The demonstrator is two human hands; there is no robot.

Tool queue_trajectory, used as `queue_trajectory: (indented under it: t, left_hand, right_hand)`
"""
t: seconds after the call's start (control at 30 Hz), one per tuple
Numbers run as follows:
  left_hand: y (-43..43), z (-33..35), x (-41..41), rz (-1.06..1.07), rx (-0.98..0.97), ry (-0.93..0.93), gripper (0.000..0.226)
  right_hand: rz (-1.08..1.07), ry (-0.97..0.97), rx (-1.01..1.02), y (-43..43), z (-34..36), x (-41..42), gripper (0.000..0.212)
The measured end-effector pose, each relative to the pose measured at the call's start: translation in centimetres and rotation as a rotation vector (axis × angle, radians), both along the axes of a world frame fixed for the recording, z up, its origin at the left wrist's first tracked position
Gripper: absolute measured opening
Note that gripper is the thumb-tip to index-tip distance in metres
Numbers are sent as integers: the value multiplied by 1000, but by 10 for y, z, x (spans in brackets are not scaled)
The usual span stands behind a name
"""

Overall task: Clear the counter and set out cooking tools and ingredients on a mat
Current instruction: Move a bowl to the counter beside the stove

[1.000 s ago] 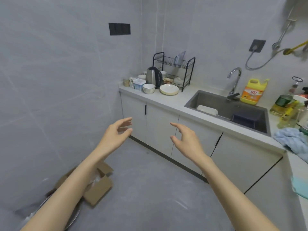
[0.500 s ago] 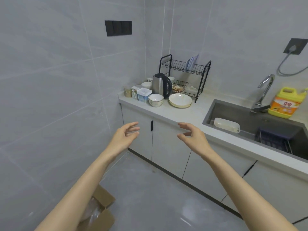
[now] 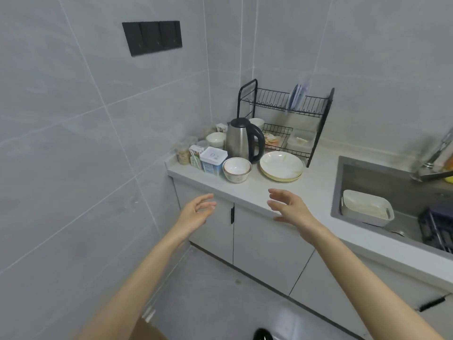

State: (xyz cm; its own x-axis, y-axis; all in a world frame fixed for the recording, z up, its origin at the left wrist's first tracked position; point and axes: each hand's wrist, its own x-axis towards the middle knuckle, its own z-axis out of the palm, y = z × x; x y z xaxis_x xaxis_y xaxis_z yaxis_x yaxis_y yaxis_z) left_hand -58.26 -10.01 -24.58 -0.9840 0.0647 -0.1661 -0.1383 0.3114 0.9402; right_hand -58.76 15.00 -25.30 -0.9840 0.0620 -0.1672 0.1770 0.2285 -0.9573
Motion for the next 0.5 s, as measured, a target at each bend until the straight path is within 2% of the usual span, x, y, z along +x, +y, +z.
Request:
queue_trajectory:
  t: [0.17, 0.37, 0.5]
  left_hand:
    - [5, -31, -83, 29, 26, -79, 39]
    - [27, -63, -190, 136, 77, -226, 39]
    - [39, -81, -249, 234, 233, -399, 43]
  right_hand:
    - [-6, -104, -93, 3, -32, -91, 37]
    - [2, -334, -251, 15, -65, -210, 42]
    - [-31, -463, -374, 17, -86, -271, 42]
